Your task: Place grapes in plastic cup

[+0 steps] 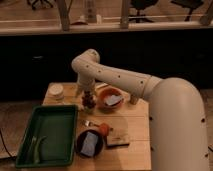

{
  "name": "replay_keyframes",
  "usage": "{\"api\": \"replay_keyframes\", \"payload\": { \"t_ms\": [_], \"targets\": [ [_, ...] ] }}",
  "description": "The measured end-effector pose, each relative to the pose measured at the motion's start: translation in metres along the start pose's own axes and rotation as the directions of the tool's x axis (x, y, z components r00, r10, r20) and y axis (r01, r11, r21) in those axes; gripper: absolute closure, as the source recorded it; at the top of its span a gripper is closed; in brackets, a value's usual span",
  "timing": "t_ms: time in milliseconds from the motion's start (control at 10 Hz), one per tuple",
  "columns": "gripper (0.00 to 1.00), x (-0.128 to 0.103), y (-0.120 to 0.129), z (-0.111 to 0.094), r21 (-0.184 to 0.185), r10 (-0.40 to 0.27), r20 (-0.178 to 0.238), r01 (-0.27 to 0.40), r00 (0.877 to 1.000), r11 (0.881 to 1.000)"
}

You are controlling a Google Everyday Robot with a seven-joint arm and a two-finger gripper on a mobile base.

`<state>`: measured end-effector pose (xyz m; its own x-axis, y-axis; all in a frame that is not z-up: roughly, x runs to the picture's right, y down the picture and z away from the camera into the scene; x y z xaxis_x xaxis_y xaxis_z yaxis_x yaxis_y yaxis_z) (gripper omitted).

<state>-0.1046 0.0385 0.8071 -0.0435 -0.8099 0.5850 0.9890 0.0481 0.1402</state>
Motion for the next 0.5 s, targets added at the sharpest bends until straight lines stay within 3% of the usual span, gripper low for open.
{"api": "replay_keyframes", "payload": {
  "t_ms": [500],
  "targets": [
    [0.20,0.0016,-0.0004,-0.0009,-0.001,-0.006,0.000,0.006,1.000,1.000]
  ]
}}
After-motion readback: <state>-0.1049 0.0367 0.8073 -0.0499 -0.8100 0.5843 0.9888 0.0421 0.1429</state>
